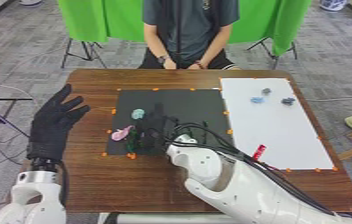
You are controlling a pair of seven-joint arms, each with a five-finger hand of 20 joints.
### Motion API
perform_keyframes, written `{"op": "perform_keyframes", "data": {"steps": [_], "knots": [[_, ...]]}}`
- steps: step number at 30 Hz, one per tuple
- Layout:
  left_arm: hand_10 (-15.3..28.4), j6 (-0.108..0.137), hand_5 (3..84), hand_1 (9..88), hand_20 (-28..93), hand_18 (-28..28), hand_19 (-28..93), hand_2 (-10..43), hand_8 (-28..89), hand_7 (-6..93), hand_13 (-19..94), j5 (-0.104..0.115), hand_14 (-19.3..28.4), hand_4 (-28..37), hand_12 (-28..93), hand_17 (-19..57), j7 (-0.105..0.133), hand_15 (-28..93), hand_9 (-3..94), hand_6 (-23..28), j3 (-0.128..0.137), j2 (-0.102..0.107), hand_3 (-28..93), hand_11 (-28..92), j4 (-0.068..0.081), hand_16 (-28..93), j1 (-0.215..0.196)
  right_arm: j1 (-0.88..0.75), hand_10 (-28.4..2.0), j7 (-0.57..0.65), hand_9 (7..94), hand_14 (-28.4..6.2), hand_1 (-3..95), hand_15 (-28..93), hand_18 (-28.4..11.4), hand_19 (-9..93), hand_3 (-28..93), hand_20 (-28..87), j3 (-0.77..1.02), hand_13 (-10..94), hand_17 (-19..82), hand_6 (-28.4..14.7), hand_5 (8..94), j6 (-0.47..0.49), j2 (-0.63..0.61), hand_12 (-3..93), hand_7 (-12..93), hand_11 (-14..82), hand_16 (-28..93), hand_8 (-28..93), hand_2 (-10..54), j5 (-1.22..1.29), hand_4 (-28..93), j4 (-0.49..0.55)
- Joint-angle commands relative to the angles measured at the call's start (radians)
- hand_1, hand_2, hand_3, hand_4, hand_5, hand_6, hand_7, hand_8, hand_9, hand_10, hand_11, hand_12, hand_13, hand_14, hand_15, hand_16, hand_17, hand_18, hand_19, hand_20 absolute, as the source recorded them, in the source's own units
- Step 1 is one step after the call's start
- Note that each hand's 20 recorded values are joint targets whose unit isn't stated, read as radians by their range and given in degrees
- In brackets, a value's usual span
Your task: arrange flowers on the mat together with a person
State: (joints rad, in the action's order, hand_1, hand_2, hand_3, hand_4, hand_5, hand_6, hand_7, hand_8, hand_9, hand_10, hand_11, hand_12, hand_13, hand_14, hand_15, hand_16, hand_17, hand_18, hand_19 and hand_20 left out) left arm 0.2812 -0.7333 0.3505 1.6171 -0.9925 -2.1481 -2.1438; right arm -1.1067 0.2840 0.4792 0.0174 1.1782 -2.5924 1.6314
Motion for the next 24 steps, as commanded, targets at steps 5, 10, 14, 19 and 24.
{"op": "perform_keyframes", "data": {"steps": [5,10,14,19,24], "knots": [[18.2,0.003,37.8,23.3,24,25.9,54,5.0,-8,9.7,29,0.005,27.3,-28.2,9,-6.4,0.004,49,37.4,6.0,-0.005,0.006,78,22,-0.002,-8,-0.015,0.059,-11.3,0.012,61.7,-8.9,37.4,58,-18.3,58,78,22,-0.019,56,10,6.0,60.6,-0.015,-0.009,18.5,20,38.1,16,-15,-9.5,0.044,-28,0.041],[18.1,0.009,37.8,23.4,24,26.0,54,5.0,-8,9.7,29,0.010,27.3,-28.1,9,-6.4,0.016,49,37.3,6.0,-0.008,0.013,78,21,-0.001,-8,-0.011,0.074,-11.4,0.020,61.2,-9.1,37.0,58,-18.4,58,78,22,-0.026,56,10,5.8,60.2,-0.024,-0.009,18.4,20,38.2,15,-15,-9.5,0.050,-28,0.039],[18.1,0.010,37.8,23.5,24,25.9,54,5.0,-8,9.8,29,0.012,27.2,-28.1,9,-6.4,0.019,49,37.3,6.0,-0.011,0.016,78,21,0.000,-8,-0.010,0.078,-11.3,0.026,61.1,-9.2,37.0,58,-18.5,58,78,22,-0.020,56,10,5.7,59.9,-0.024,-0.008,18.3,20,38.3,15,-15,-9.5,0.061,-28,0.041],[18.3,0.022,37.8,23.5,24,25.9,54,5.0,-8,9.7,29,0.020,27.2,-28.1,9,-6.5,0.034,49,37.3,6.0,-0.007,0.022,78,21,-0.005,-8,-0.019,0.077,-11.3,0.042,61.1,-9.2,36.7,58,-18.5,58,78,22,0.007,56,10,5.7,59.9,-0.031,-0.022,18.3,20,38.5,15,-15,-9.5,0.118,-28,0.081],[18.2,0.035,37.7,23.5,24,26.0,54,5.0,-8,9.8,29,0.026,27.3,-28.2,9,-6.5,0.046,49,37.3,5.9,-0.005,0.027,78,21,-0.009,-8,-0.035,0.023,-11.5,0.086,61.1,-9.7,35.6,59,-18.7,58,77,22,0.125,56,10,5.2,59.9,-0.020,-0.056,18.2,20,38.4,15,-15,-9.5,0.295,-28,0.184]]}}
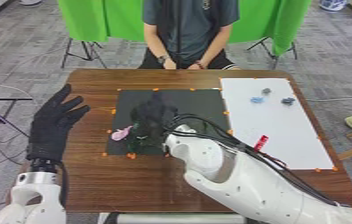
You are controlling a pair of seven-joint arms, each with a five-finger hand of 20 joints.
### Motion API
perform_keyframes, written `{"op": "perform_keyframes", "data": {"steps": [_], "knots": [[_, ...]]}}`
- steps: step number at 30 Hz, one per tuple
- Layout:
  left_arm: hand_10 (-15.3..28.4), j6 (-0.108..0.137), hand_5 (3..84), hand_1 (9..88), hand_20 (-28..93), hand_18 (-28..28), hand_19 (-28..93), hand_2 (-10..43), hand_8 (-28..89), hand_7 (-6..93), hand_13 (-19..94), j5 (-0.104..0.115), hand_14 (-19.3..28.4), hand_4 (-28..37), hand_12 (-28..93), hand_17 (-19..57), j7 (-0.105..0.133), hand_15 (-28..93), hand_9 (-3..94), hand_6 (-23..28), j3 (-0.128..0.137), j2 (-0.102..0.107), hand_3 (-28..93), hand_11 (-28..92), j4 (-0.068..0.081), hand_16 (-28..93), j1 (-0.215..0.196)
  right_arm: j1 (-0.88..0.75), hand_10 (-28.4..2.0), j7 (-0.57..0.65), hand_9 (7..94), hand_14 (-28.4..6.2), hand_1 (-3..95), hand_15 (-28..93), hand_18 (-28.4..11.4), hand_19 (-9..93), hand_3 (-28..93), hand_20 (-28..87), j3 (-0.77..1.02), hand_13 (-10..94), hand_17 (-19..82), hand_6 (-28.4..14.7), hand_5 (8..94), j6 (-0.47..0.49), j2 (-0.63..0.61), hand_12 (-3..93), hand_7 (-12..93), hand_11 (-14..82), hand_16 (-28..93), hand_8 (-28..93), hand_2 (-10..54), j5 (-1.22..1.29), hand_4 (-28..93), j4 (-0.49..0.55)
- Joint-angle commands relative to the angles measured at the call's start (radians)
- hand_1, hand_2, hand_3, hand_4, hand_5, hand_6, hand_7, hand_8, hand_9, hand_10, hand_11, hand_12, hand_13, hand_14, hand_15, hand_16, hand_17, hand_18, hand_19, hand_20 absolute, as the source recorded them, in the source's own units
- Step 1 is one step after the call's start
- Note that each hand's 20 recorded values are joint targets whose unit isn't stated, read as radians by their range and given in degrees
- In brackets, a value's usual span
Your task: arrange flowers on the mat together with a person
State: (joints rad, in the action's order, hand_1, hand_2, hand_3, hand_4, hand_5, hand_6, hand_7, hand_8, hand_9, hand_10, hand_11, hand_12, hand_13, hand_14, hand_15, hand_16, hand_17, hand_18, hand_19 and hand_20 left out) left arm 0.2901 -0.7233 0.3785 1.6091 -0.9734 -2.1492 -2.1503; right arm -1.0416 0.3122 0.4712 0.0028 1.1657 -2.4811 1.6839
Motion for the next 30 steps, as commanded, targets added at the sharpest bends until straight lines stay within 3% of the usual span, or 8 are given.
{"op": "perform_keyframes", "data": {"steps": [1,8,13,16,20,22,25,30], "knots": [[18.2,0.025,37.8,23.4,24,26.0,54,5.0,-8,9.8,29,0.017,27.3,-28.2,9,-6.5,0.020,49,37.3,6.0,0.002,0.009,78,21,-0.007,-8,-0.030,-0.066,-11.7,0.062,60.9,-9.9,35.3,59,-18.8,58,77,22,0.176,56,10,5.0,59.9,-0.002,-0.048,18.1,20,38.1,15,-15,-9.5,0.227,-28,0.155],[18.0,0.037,38.0,22.6,23,25.9,54,5.2,-8,9.3,29,0.025,27.4,-28.2,9,-6.6,0.047,49,37.3,5.7,-0.003,0.022,78,21,-0.008,-8,-0.050,-0.267,-12.3,0.099,59.8,-12.6,32.2,55,-19.6,59,77,22,0.505,53,11,3.3,58.8,-0.021,-0.083,16.0,18,30.4,13,-14,-9.5,0.632,-28,0.314],[17.8,0.055,38.2,22.4,23,26.0,52,5.3,-8,9.0,28,0.022,26.8,-28.3,9,-6.8,0.059,48,37.4,5.2,-0.013,0.040,77,21,-0.011,-8,-0.060,-0.437,-13.4,0.064,56.7,-15.3,29.6,46,-19.1,61,77,22,0.737,50,12,1.7,55.0,-0.054,-0.059,14.8,16,22.1,11,-13,-6.9,0.930,-26,0.370],[17.7,0.049,38.2,22.3,22,25.8,51,5.3,-8,8.9,28,0.025,26.6,-28.3,9,-6.9,0.064,47,37.4,5.1,-0.024,0.044,78,20,-0.007,-8,-0.058,-0.530,-13.4,0.037,55.1,-16.1,28.3,40,-19.8,60,77,21,0.850,47,12,1.7,53.4,-0.083,-0.047,14.2,15,18.3,10,-13,-4.9,1.102,-26,0.396],[17.5,0.044,38.3,22.2,21,25.7,50,5.4,-8,8.6,28,0.016,25.8,-28.3,9,-7.1,0.044,44,37.3,5.2,-0.020,0.030,78,20,-0.004,-8,-0.062,-0.647,-13.8,-0.022,52.3,-16.5,24.9,34,-20.9,57,78,20,0.974,44,10,1.5,50.7,-0.074,-0.027,13.8,15,14.8,10,-13,-0.5,1.336,-27,0.397],[17.3,0.047,38.4,22.2,20,25.7,50,5.4,-8,8.5,29,0.004,24.7,-28.3,9,-7.1,0.034,41,37.4,5.2,-0.010,0.022,78,20,-0.006,-7,-0.071,-0.686,-14.4,-0.033,50.8,-16.9,22.1,32,-20.7,55,78,19,0.990,42,10,1.0,49.6,-0.131,-0.024,13.5,14,13.4,10,-13,4.2,1.434,-27,0.398],[16.8,0.046,38.8,22.4,20,25.6,50,5.3,-8,8.4,30,0.009,23.5,-28.3,9,-7.1,0.039,37,38.1,5.2,-0.008,0.013,78,19,-0.006,-7,-0.074,-0.755,-15.3,-0.085,49.2,-17.5,18.6,30,-20.3,54,77,18,1.024,40,10,0.1,49.2,-0.108,-0.009,12.9,14,11.9,10,-12,10.7,1.464,-27,0.392],[16.6,0.041,38.9,22.5,19,25.5,50,5.2,-8,8.3,30,-0.006,22.4,-28.3,8,-7.1,0.018,33,38.1,5.3,0.000,-0.003,78,18,-0.009,-5,-0.079,-0.834,-15.0,-0.176,46.2,-17.3,16.0,26,-20.8,51,78,16,1.066,36,7,0.5,45.5,-0.069,0.038,12.1,12,8.6,10,-12,13.0,1.528,-28,0.372]]}}
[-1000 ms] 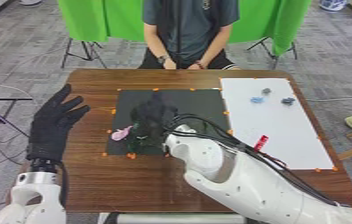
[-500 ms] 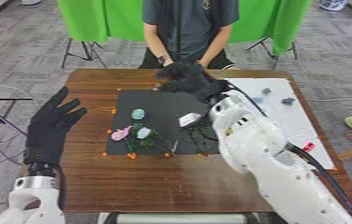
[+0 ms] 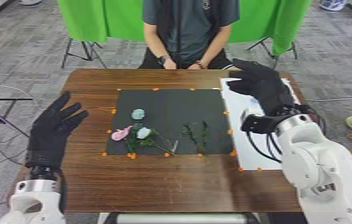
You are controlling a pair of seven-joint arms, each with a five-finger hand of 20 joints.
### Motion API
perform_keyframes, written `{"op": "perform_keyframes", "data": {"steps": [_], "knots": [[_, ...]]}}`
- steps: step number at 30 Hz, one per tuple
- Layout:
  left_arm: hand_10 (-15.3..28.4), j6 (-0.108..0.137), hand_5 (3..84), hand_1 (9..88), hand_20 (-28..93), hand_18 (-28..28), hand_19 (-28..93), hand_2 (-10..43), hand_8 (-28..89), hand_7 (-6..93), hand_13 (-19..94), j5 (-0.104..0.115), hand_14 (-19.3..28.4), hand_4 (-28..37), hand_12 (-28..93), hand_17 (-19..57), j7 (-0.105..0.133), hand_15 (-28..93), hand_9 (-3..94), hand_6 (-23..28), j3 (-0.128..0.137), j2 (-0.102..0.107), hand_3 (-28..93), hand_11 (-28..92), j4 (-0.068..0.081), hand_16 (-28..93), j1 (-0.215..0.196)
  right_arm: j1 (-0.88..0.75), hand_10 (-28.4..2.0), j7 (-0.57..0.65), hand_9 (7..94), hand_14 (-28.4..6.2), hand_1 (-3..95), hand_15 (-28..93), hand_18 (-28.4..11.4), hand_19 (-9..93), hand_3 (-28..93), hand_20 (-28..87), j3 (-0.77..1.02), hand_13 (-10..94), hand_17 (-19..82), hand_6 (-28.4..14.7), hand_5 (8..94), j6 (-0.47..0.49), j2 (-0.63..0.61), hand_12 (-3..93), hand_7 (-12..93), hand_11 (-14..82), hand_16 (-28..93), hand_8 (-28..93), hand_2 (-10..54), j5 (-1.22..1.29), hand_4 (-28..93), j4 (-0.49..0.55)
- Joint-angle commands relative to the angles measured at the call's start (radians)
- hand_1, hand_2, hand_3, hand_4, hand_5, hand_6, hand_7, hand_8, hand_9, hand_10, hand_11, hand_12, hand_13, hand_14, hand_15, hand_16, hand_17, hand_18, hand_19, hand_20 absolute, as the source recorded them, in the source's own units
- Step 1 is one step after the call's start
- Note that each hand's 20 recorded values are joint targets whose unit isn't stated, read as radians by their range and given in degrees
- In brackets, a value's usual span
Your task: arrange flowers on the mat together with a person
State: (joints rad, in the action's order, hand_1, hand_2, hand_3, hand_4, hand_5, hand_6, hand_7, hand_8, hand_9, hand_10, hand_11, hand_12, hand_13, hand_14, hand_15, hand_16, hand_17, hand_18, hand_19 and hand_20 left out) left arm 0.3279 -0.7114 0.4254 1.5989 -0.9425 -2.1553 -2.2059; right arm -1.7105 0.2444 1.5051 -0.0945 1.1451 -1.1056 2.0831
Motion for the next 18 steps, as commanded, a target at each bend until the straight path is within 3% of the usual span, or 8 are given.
{"op": "perform_keyframes", "data": {"steps": [1,6,10,18], "knots": [[16.5,0.000,38.9,22.5,19,25.5,50,5.2,-8,8.3,30,-0.021,22.3,-28.3,8,-7.1,-0.036,33,37.8,5.2,0.010,-0.037,78,18,-0.002,-5,-0.022,-0.175,-14.5,-0.126,44.9,-17.2,15.5,24,-20.9,49,78,15,0.037,35,7,1.1,44.3,0.036,0.061,12.0,12,7.4,10,-12,13.2,0.161,-28,-0.031],[15.5,-0.003,38.9,22.6,18,25.6,49,5.2,-8,8.3,30,-0.028,21.6,-28.3,8,-7.1,-0.044,31,36.4,5.1,0.008,-0.043,78,16,-0.001,-5,-0.024,-0.194,-13.7,-0.174,42.1,-13.2,14.1,16,-20.3,45,79,14,0.047,32,6,1.9,40.9,0.043,0.060,12.1,12,4.8,12,-12,13.3,0.164,-28,-0.037],[15.3,-0.014,38.8,22.5,18,25.7,49,5.1,-8,8.3,30,-0.043,21.1,-28.3,8,-7.3,-0.067,29,36.0,5.0,0.016,-0.058,78,16,0.001,-4,-0.017,-0.205,-13.6,-0.178,42.3,-12.0,13.8,14,-20.1,44,80,14,0.051,31,7,2.2,40.9,0.045,0.055,12.3,12,4.9,13,-12,13.0,0.162,-28,-0.038],[15.2,-0.012,38.5,22.4,17,25.8,49,5.0,-8,8.6,30,-0.039,20.8,-28.3,8,-7.7,-0.060,28,35.4,5.0,0.015,-0.057,79,16,0.002,-3,-0.013,-0.221,-13.4,-0.181,42.2,-12.0,13.5,12,-21.1,44,80,13,0.048,31,7,2.6,40.4,0.064,0.067,12.3,12,4.9,15,-12,12.9,0.165,-28,-0.047]]}}
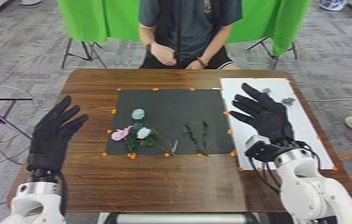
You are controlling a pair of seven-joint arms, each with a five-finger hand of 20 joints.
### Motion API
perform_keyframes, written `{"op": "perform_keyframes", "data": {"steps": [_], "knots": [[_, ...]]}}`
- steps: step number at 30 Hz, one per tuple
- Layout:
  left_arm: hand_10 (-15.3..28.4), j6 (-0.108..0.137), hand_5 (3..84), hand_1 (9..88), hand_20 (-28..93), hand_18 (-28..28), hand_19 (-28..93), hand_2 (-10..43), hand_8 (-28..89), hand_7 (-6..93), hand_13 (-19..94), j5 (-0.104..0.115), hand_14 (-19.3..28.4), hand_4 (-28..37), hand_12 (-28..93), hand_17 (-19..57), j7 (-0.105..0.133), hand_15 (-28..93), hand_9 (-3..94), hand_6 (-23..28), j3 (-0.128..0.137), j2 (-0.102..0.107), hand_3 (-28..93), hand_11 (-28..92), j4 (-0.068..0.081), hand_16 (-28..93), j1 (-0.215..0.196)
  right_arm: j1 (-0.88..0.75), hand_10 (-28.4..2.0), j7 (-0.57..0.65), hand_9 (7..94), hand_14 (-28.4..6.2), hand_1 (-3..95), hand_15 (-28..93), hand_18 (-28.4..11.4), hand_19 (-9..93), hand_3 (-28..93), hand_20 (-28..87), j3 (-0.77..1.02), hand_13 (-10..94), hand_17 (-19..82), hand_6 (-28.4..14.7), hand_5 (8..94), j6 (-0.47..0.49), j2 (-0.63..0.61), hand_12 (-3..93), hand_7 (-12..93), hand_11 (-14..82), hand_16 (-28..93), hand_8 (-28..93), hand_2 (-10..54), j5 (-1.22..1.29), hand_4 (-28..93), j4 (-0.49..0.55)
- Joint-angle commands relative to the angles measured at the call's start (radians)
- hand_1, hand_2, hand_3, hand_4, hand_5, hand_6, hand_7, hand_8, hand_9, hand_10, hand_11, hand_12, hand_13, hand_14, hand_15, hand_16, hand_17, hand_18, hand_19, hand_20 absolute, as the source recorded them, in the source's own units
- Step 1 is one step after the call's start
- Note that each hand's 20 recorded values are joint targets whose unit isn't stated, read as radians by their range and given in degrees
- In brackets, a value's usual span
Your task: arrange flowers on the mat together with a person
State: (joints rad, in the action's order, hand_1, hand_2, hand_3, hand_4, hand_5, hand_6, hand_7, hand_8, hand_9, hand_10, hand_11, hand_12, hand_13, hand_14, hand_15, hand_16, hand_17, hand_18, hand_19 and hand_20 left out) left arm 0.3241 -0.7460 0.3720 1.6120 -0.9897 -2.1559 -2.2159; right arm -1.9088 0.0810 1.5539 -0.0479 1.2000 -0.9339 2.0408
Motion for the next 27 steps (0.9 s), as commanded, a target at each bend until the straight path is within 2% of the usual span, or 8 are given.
{"op": "perform_keyframes", "data": {"steps": [1,4,5,6,8,12,24,27], "knots": [[15.2,-0.007,38.5,22.3,17,25.8,49,5.0,-8,8.6,30,-0.002,20.8,-28.3,8,-7.7,-0.004,28,35.4,5.1,0.001,-0.009,79,16,0.003,-3,0.000,-0.023,-13.4,-0.023,42.2,-12.2,13.5,12,-21.4,44,80,13,-0.003,31,7,2.6,40.4,0.013,0.012,12.3,12,4.9,15,-12,12.9,-0.002,-28,-0.005],[15.2,-0.009,38.5,22.4,17,25.8,49,5.0,-8,8.7,30,-0.003,20.8,-28.3,8,-7.7,-0.002,28,35.3,5.0,0.001,-0.006,79,16,0.002,-3,0.005,-0.020,-13.2,-0.026,42.3,-12.6,13.5,12,-21.7,44,81,14,-0.001,31,6,2.6,40.3,0.017,0.021,12.3,12,4.9,16,-12,12.9,0.003,-28,-0.007],[15.2,-0.014,38.4,22.4,17,25.8,49,5.1,-8,8.7,30,-0.007,20.7,-28.3,8,-7.7,-0.010,28,35.3,5.0,0.006,-0.012,79,16,-0.001,-3,0.004,-0.020,-13.2,-0.021,42.3,-12.8,13.5,11,-21.8,44,81,14,0.001,31,6,2.7,40.3,0.021,0.024,12.3,12,4.8,16,-12,12.8,0.003,-28,-0.007],[15.2,-0.008,38.4,22.5,17,25.8,49,5.1,-8,8.7,30,0.000,20.7,-28.3,8,-7.8,0.002,28,35.3,5.0,0.001,-0.005,79,16,-0.001,-3,0.008,-0.016,-13.2,-0.028,42.3,-13.1,13.5,11,-21.9,45,81,14,-0.004,32,6,2.8,40.2,0.017,0.023,12.4,12,4.8,16,-12,12.8,0.005,-28,-0.008],[15.6,-0.015,38.5,22.5,17,25.8,49,5.2,-8,8.7,30,-0.004,20.8,-28.3,8,-7.8,0.002,28,35.9,5.1,0.004,-0.007,79,16,-0.003,-3,0.011,-0.019,-13.0,-0.031,42.3,-14.1,13.5,12,-22.2,45,81,14,-0.005,32,6,2.8,40.2,0.011,0.024,12.5,13,4.8,17,-12,12.8,0.004,-28,-0.006],[16.8,-0.029,38.7,22.6,18,25.7,51,5.3,-8,8.2,31,-0.009,24.9,-28.3,9,-7.1,-0.010,36,37.5,5.3,0.012,-0.012,78,18,-0.003,-3,0.010,-0.015,-12.7,-0.033,42.9,-16.7,13.8,14,-22.6,47,81,16,-0.012,33,5,3.0,40.3,0.001,0.021,12.9,13,5.2,18,-12,12.8,0.008,-28,-0.008],[17.4,-0.025,38.9,22.5,19,25.9,52,5.3,-8,8.1,30,-0.002,25.7,-28.3,9,-7.0,0.001,40,38.0,5.5,0.006,-0.006,78,19,0.000,-5,0.007,-0.017,-12.7,-0.036,43.7,-17.4,14.1,17,-22.7,47,82,17,-0.010,34,5,3.3,40.6,0.007,0.021,13.1,13,5.9,17,-12,12.5,0.009,-28,-0.011],[17.4,-0.015,39.0,22.6,19,25.9,52,5.4,-8,8.2,30,0.009,25.7,-28.3,9,-6.9,0.010,40,38.0,5.6,0.000,0.002,78,19,-0.002,-5,0.004,-0.013,-12.7,-0.034,43.7,-17.4,14.1,17,-22.7,47,82,17,-0.018,34,5,3.3,40.7,0.016,0.018,13.1,14,5.8,17,-12,12.5,0.013,-28,-0.014]]}}
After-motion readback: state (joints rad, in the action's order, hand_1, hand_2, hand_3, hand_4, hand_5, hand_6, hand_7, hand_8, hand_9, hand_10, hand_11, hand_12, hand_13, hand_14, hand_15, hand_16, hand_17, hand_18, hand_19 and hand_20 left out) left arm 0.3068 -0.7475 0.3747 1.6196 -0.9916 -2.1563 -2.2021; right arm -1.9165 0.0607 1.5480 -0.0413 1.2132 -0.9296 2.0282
